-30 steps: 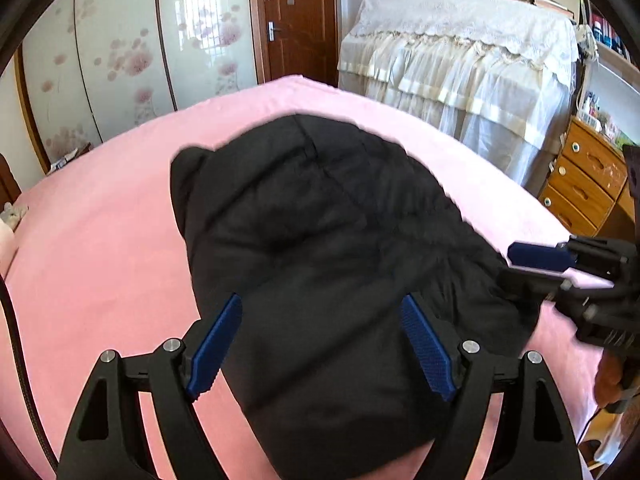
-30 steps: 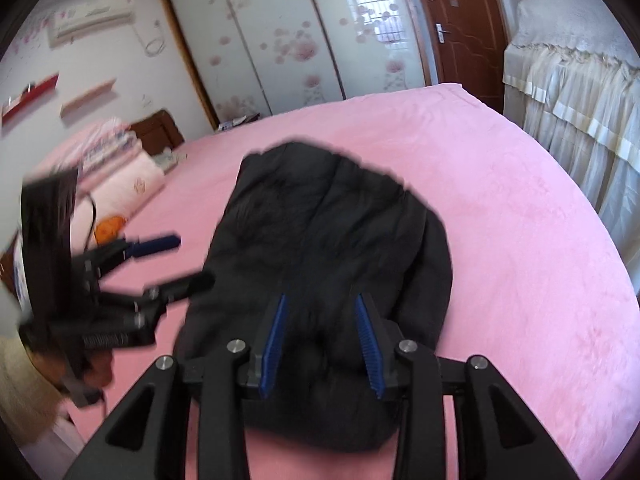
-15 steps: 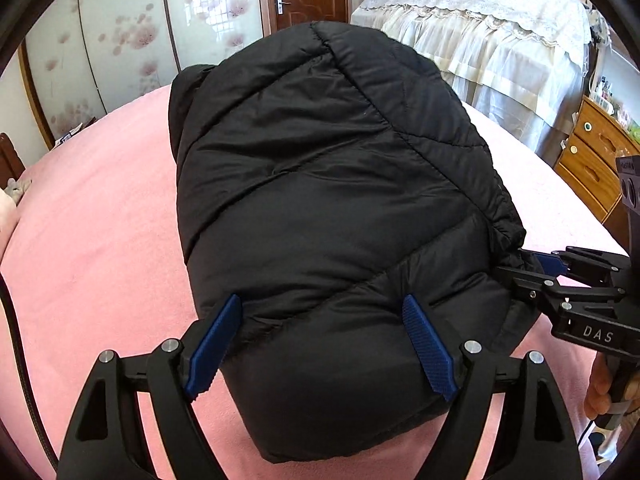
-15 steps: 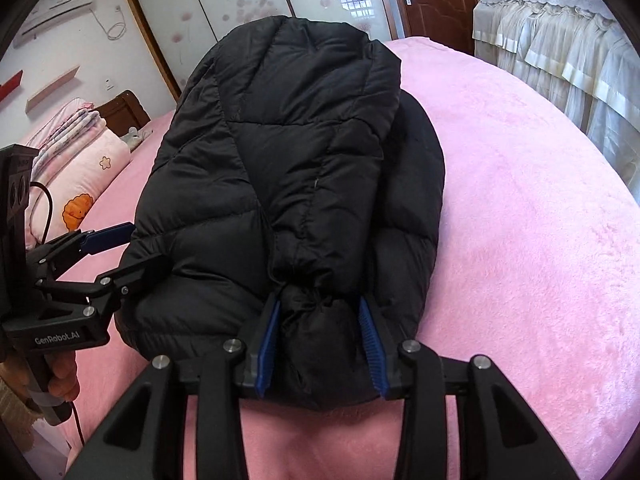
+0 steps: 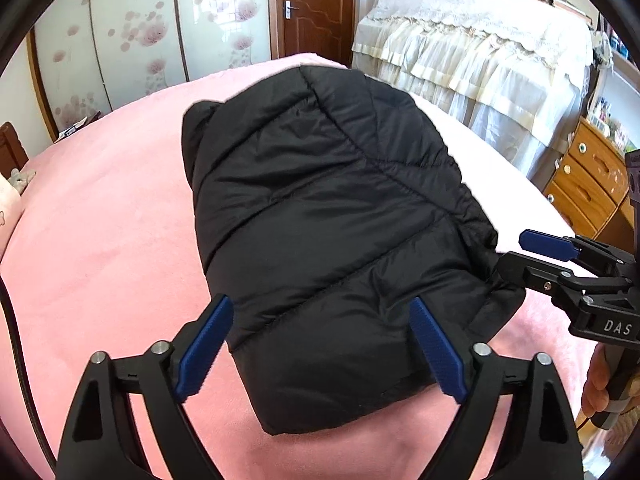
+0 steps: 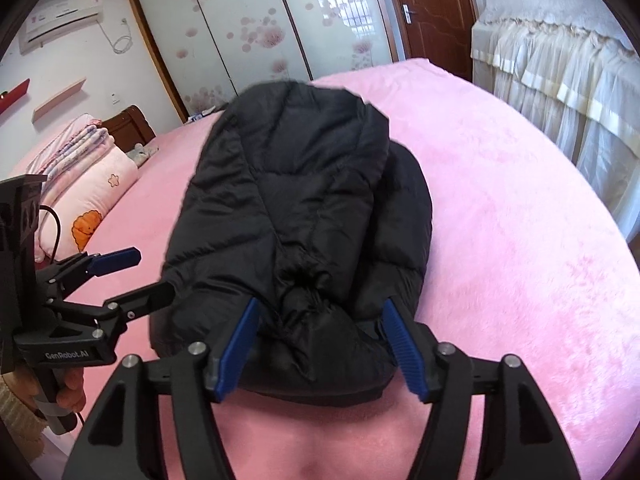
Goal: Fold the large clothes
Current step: 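Open both tools and withdraw from the black bundle, then grasp the black bundle with both tools and lift it, then carry the bundle with both tools toward the pillows and lower it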
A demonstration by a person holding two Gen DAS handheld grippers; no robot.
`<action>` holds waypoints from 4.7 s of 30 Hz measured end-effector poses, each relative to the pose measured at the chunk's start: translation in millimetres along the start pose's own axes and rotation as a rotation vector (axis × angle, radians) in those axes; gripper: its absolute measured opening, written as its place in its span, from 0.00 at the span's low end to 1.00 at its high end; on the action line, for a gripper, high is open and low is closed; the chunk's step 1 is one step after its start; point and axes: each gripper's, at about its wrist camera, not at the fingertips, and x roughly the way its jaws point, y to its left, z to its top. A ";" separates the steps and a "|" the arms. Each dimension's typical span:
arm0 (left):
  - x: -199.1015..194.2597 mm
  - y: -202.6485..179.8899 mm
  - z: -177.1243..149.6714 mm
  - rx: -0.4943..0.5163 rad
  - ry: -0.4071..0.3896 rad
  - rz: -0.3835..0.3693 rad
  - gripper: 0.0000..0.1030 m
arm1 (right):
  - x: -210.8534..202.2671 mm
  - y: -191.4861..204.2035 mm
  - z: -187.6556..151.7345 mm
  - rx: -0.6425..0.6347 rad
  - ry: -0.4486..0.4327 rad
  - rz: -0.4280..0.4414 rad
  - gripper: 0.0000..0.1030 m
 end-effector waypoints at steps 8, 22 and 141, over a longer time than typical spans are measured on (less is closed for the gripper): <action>-15.4 4.8 12.5 -0.036 0.025 0.018 0.90 | -20.2 12.5 19.3 -0.031 -0.040 -0.014 0.74; -62.2 49.4 54.7 -0.174 -0.010 -0.049 0.99 | -64.8 20.3 78.3 -0.104 -0.092 -0.029 1.00; -61.0 557.7 13.2 -0.436 0.019 -0.135 0.83 | 298.7 347.1 108.1 0.304 0.268 0.948 0.54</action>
